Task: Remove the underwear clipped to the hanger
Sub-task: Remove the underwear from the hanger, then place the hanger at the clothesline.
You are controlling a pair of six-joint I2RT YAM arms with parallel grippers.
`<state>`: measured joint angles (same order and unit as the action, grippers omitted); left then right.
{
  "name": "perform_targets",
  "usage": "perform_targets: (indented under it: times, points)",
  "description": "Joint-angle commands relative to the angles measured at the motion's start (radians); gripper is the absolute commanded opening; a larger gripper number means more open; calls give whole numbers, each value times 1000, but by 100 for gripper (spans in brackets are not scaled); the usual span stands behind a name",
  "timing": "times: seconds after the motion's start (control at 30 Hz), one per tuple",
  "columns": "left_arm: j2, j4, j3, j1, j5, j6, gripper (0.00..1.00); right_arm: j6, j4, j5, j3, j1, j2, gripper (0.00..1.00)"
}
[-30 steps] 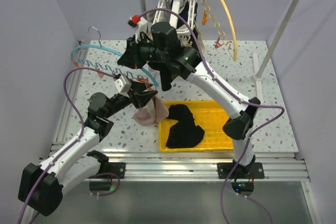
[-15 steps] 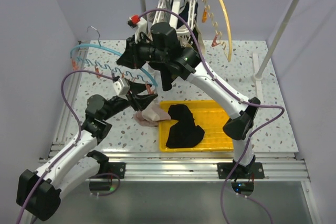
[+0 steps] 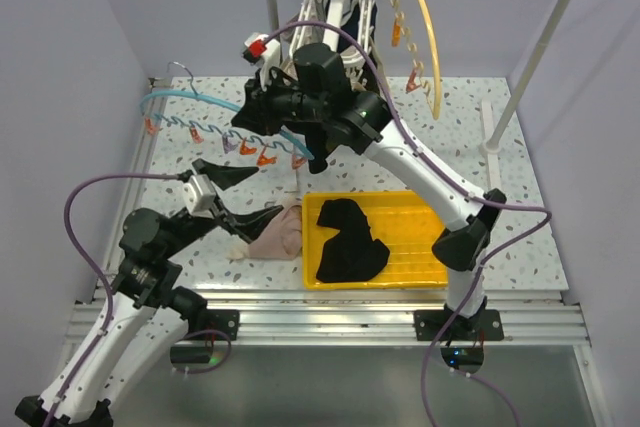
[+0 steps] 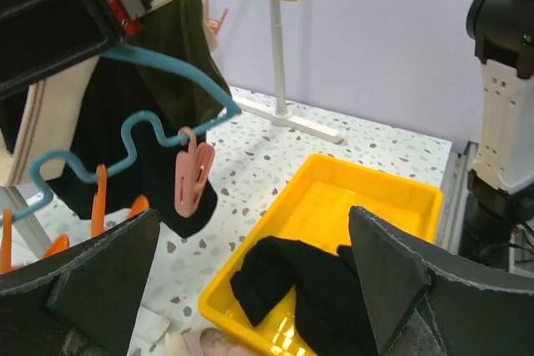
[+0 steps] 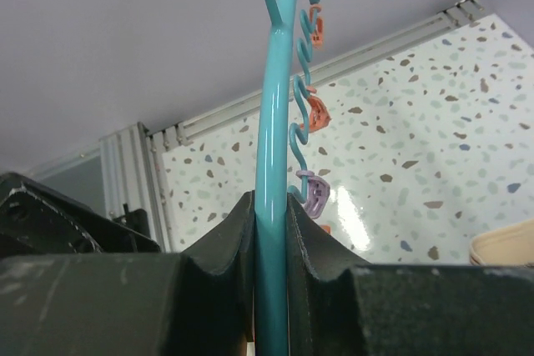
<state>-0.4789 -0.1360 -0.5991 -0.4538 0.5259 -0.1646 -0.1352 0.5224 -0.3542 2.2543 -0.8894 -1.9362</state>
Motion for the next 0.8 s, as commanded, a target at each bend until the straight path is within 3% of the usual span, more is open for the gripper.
perform_targets:
  times: [0.0,0.23,0.4,0.53,0.67,0.77]
  points:
    - [46,196,-65,0,66,25,99,173,-6,-31,-13,0,150,0]
    - [128,257,-206,0,149,-9,100,284,79,-179,-286,61,373,0]
    - [126,256,-326,0,118,7,100,344,88,-342,-467,209,552,0]
    - [105,233,-384,0,141,22,100,332,79,-429,-463,340,677,0]
    - [100,219,-352,0,134,43,100,324,64,-439,-470,411,784,0]
    - [91,179,-311,0,128,37,100,229,9,-453,-461,482,842,0]
